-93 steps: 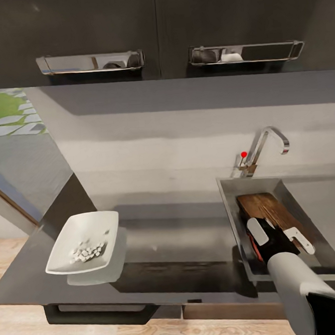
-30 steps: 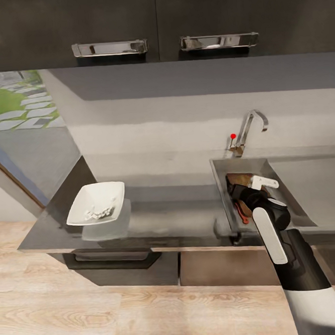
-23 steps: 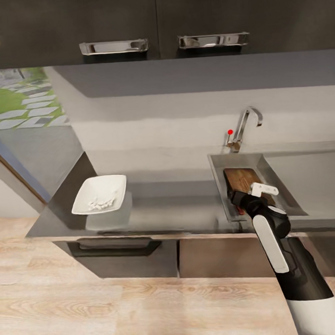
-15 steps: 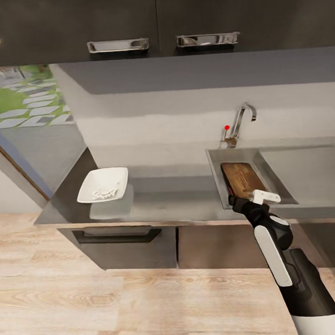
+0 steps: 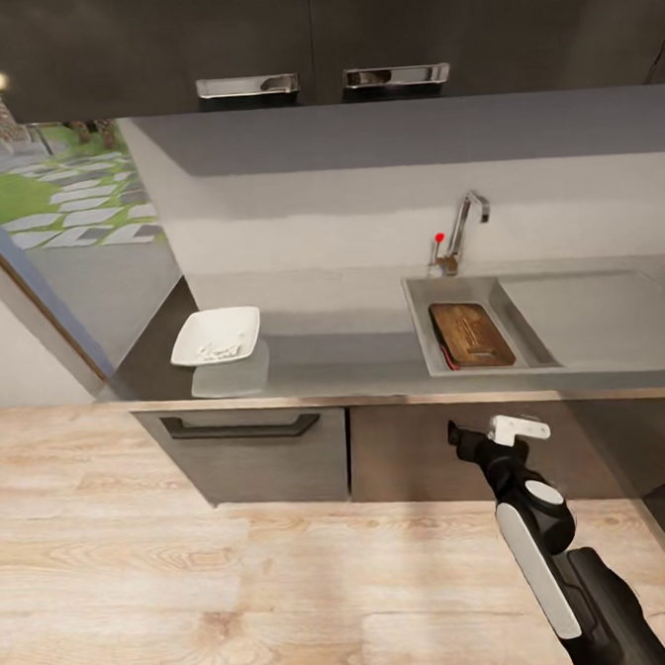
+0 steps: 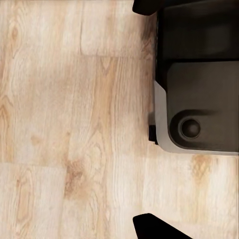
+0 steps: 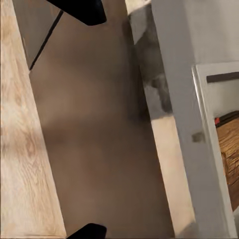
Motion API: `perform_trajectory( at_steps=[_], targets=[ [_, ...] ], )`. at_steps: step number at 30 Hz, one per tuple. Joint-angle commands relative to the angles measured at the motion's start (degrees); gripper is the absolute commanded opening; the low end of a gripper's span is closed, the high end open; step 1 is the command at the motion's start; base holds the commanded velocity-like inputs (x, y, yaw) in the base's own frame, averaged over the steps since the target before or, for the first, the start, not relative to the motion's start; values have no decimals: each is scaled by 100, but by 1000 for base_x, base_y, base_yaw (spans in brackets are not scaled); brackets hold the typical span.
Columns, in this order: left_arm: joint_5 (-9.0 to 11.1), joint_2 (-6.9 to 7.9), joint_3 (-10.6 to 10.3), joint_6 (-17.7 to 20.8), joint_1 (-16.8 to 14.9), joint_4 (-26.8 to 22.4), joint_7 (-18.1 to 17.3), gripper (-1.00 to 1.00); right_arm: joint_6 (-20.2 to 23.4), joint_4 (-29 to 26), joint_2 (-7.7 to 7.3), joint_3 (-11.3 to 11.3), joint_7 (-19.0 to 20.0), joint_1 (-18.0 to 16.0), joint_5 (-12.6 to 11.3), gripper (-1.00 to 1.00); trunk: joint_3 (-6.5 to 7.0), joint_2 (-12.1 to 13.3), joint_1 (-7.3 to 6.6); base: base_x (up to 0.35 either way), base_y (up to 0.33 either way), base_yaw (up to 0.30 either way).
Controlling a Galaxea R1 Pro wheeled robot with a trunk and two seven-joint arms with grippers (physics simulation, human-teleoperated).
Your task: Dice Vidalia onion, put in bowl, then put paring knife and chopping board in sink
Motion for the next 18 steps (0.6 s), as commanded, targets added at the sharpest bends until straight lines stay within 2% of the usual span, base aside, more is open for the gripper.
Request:
perform_trajectory(
  at_steps=[1, 4, 7, 9, 13, 14, 15, 16, 18],
  targets=[
    [35, -1, 12, -4, 2, -10, -40, 100, -23, -8, -7, 43, -55, 56, -10, 100, -9, -9, 2, -114, 0, 0],
    [35, 0, 13, -4, 2, -17, -40, 100, -209, 30, -7, 184, -52, 322, 60, 100, -9, -9, 2, -40, 0, 0],
    [35, 0, 19, -4, 2, -18, -40, 100, -489, 174, -13, 449, -44, 663, 88, 100, -9, -9, 2, -8, 0, 0],
    [35, 3, 22, -4, 2, -20, -39, 100, -833, 516, -15, 685, -39, 804, 95, 100, -9, -9, 2, -2, 0, 0],
    [35, 16, 28, -4, 2, -23, -32, 100, -1832, 1814, -16, 1311, -35, 870, 179, 100, -9, -9, 2, 0, 0, 0],
    [35, 17, 29, -4, 2, -25, -32, 100, -2199, 2241, -16, 1496, -34, 874, 226, 100, -9, -9, 2, 0, 0, 0],
    [35, 17, 29, -4, 2, -26, -32, 100, -2413, 2499, -16, 1586, -34, 876, 243, 100, -9, -9, 2, 0, 0, 0],
    [35, 17, 29, -4, 2, -27, -31, 100, -2752, 2989, -14, 1714, 9, 878, 261, 100, -9, -9, 2, 0, 0, 0],
    [35, 19, 29, -4, 2, -27, -31, 100, -3019, 3530, -10, 1810, 236, 879, 269, 100, -9, -9, 2, 0, 0, 0]
  ],
)
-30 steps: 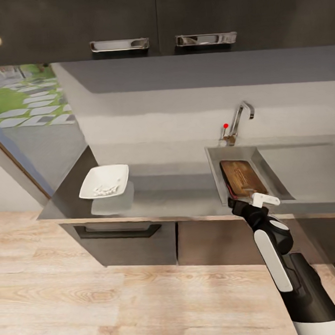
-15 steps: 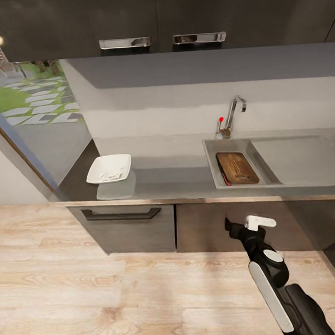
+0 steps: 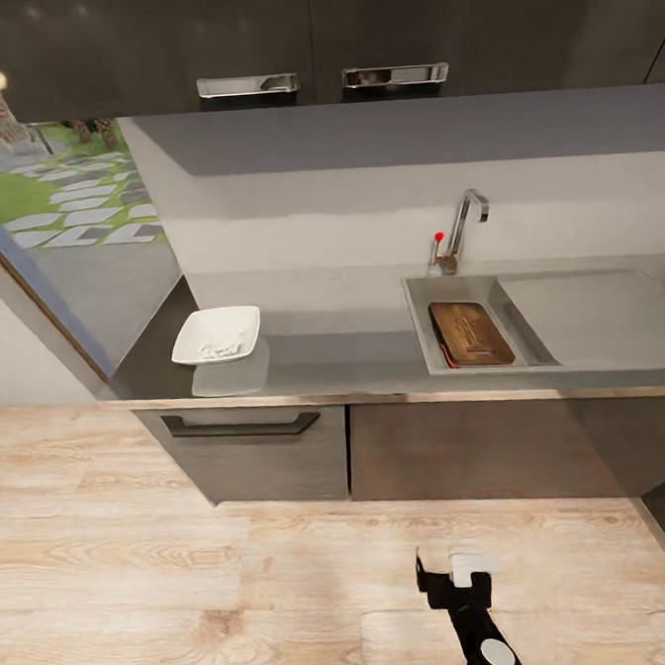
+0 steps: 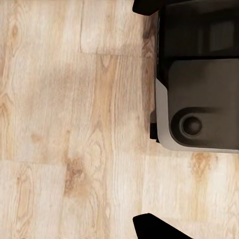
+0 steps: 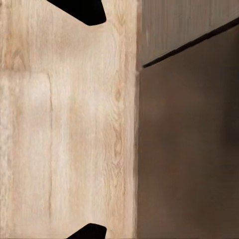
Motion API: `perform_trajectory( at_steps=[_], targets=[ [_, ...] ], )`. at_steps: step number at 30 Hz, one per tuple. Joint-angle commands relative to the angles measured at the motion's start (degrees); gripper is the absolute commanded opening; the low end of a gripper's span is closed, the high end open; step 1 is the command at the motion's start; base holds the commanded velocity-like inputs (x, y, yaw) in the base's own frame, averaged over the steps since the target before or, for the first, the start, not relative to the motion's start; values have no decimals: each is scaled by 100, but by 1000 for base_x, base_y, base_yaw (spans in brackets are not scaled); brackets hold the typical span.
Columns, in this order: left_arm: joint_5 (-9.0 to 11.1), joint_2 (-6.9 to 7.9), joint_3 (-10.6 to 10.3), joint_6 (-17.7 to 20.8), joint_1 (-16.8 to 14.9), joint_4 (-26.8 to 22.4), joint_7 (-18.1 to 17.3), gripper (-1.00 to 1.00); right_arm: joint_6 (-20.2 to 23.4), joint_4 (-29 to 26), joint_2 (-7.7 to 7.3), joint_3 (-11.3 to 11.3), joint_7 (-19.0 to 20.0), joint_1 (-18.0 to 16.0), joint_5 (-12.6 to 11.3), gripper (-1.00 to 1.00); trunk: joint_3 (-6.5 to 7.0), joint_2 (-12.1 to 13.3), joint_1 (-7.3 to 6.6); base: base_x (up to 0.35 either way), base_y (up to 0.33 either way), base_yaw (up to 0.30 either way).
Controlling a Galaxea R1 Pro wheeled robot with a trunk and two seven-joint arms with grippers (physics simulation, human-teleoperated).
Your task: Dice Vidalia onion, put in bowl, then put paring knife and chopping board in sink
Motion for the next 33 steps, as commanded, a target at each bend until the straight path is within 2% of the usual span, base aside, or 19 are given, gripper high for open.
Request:
perform_trajectory(
  at_steps=[1, 4, 7, 8, 9, 11, 14, 22, 26, 33],
  targets=[
    [35, -1, 12, -4, 2, -2, -40, 100, -244, 445, -2, 68, 288, -8, -55, 100, -8, -10, 3, 0, 0, 0],
    [35, 5, 20, -4, 2, 13, -40, 100, -662, 1428, 2, 87, 1168, -8, -72, 100, -8, -10, 3, 0, 0, 0],
    [38, 68, 27, -1, -3, 59, -38, 100, -815, 2169, 3, 87, 1663, -8, -96, 100, -8, -10, 3, 0, 0, 0],
    [43, 101, 29, 5, -22, 241, -31, 100, -1491, 3465, 14, 55, 2254, -8, -118, 100, -8, -10, 3, 0, 0, 0],
    [44, 101, 29, 5, -23, 247, -31, 100, -1503, 3519, 14, 49, 2256, -8, -134, 100, -8, -10, 3, 0, 0, 0],
    [44, 108, 36, 5, -24, 254, -31, 100, -1514, 3731, 6, -2, 2260, -8, -360, 100, -7, -10, 3, 0, 0, 0],
    [44, 110, 38, 5, -24, 256, -31, 100, -1506, 3917, 4, -20, 2254, -8, -510, 100, -6, -10, 3, 0, 0, 0],
    [44, 111, 38, 5, -24, 250, -27, 100, -1490, 4132, -3, -42, 2204, -8, -540, 100, -6, -10, 3, 0, 0, 0],
    [44, 111, 38, 5, -24, 253, -18, 100, -1497, 4275, 2, -73, 2001, -8, -548, 100, -3, -10, 3, 0, 0, 0],
    [47, 50, 26, 5, -30, 403, -14, 100, -1494, 4548, 10, -214, 1851, -6, -603, 100, 53, -10, 3, 0, 0, 0]
  ],
)
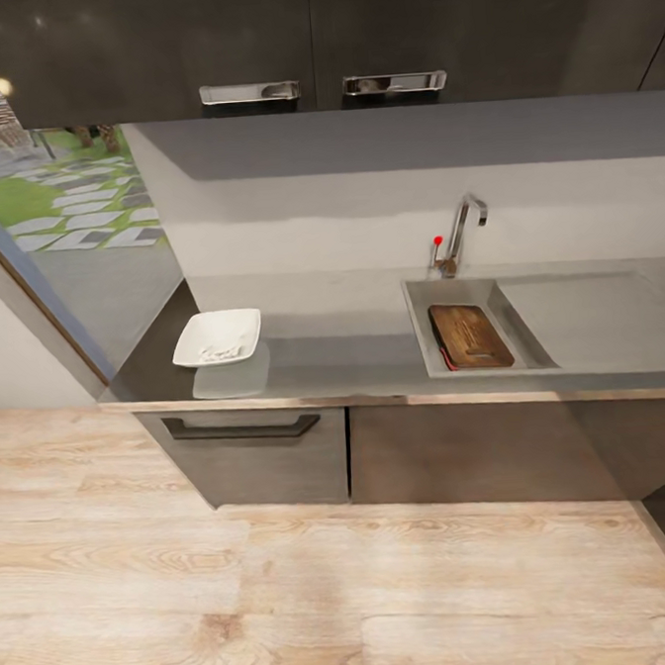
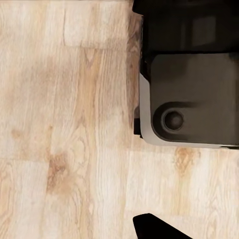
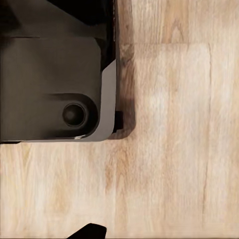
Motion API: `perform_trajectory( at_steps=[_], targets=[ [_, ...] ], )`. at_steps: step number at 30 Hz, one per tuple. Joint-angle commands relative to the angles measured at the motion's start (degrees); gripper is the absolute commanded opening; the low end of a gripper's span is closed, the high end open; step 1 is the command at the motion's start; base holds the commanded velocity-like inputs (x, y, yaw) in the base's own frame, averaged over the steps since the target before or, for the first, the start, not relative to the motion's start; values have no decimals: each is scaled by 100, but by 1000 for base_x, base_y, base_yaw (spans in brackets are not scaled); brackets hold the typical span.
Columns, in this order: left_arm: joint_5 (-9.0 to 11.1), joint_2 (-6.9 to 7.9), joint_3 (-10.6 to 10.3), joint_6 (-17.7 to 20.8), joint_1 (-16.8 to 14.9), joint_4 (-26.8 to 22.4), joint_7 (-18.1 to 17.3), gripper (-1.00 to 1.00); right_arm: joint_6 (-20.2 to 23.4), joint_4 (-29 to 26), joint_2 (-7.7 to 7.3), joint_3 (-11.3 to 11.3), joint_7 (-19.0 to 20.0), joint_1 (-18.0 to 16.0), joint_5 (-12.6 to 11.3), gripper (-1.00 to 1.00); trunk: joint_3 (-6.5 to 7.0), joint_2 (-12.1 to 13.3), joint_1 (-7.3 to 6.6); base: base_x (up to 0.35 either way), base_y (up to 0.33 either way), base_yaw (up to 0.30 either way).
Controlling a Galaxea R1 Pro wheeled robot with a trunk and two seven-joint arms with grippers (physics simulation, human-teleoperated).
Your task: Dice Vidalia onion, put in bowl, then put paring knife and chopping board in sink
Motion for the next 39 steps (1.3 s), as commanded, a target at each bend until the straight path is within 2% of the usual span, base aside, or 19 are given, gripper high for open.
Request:
perform_trajectory(
  at_steps=[1, 3, 6, 12, 16, 21, 28, 35, 39],
  targets=[
    [36, -7, 5, 6, -1, 124, -35, 100, -10, 14, -5, 48, -39, -3, -31, 100, 1, -9, 3, 0, 0, 0],
    [40, -10, 5, 26, -2, 335, -24, 100, -5, 77, -7, 47, -41, -3, -31, 100, 20, -9, 3, 0, 0, 0],
    [42, 0, 15, 43, 2, 840, -13, 100, -7, 401, 9, 46, -31, -2, -37, 100, 48, -9, 3, 0, 0, 0],
    [42, 16, 22, 48, -2, 1899, -9, 100, -6, 705, 40, 54, -28, -3, -45, 100, 103, -9, 3, 0, 0, 0],
    [46, 86, 21, 48, 1, 2438, 96, 100, 2, 940, 106, 55, -35, 3, -48, 100, 140, -9, 3, 0, 0, 0],
    [55, 102, 19, 40, 0, 2948, 139, 100, 42, 1037, 110, 55, -41, 5, -48, 100, 186, -9, 3, 0, 0, 0],
    [35, 103, 8, 23, -2, 3554, 203, 100, 487, 1028, 138, 55, -36, 5, -48, 100, 250, -9, 3, 0, 0, 0],
    [48, 88, -9, 29, -1, 3769, 209, 100, 529, 1038, 108, 47, -43, 5, -63, 100, 315, -9, 3, 0, 0, 0],
    [51, 78, -12, 31, 0, 4049, 209, 100, 647, 1036, 109, 46, -39, 5, -200, 100, 352, -9, 3, 0, 0, 0]
  ],
)
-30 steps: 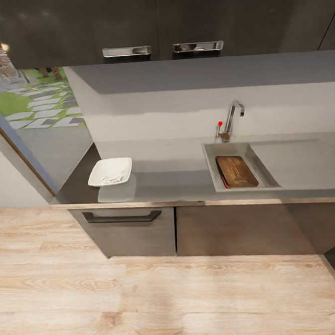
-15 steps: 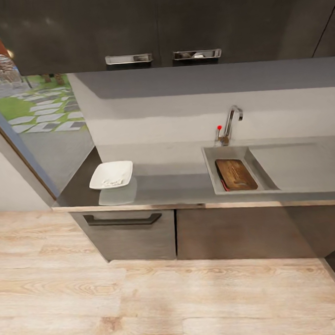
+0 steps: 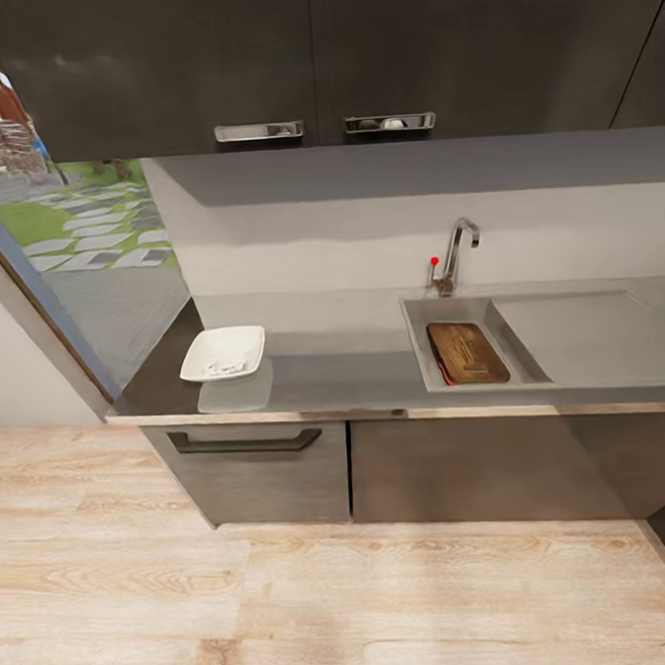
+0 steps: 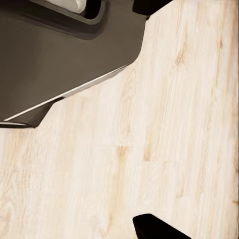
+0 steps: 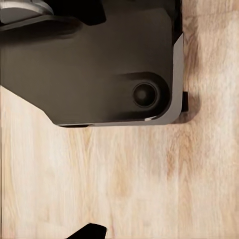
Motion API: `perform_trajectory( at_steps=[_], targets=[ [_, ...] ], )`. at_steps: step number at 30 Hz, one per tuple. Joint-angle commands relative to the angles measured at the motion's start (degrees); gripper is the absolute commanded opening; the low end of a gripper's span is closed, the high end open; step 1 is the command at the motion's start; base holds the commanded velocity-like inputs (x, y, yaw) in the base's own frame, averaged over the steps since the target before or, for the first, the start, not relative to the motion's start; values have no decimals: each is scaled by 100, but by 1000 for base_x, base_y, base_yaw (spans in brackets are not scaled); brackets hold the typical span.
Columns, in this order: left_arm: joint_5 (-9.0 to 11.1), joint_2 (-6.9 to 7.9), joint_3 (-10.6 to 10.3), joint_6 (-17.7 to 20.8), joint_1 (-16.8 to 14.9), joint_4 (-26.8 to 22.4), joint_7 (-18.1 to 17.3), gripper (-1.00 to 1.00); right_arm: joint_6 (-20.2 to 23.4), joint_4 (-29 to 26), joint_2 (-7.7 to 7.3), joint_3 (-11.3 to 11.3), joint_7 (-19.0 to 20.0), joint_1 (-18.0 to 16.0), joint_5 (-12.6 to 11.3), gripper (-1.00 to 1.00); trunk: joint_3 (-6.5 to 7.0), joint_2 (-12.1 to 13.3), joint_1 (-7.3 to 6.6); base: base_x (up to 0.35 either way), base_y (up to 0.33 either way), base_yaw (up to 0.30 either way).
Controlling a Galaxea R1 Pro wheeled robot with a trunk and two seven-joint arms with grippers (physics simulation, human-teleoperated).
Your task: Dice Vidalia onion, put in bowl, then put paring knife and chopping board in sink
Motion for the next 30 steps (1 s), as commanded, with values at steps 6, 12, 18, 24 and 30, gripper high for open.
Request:
perform_trajectory(
  at_steps=[6, 12, 18, 24, 30],
  targets=[
    [36, -3, 24, -3, 3, 99, -14, 100, 80, 2, -3, 49, -20, -1, -137, 100, 47, -9, 3, 0, 0, 0],
    [37, -3, 25, -7, 4, 102, -14, 100, 176, 6, -30, 46, -21, 2, -141, 100, 102, -9, 3, 0, 0, 0],
    [37, -3, 25, -5, 2, 102, -14, 100, 196, 5, -6, 49, -22, 6, -144, 100, 158, -9, 3, 0, 0, 0],
    [37, -3, 25, -4, 4, 102, -14, 100, 197, -2, -4, 49, -22, 5, -146, 100, 213, -9, 3, 0, 0, 0],
    [37, -3, 25, -3, 1, 102, -14, 100, 197, -6, 1, 49, -16, 4, -142, 100, 268, -9, 3, 0, 0, 0]
  ],
)
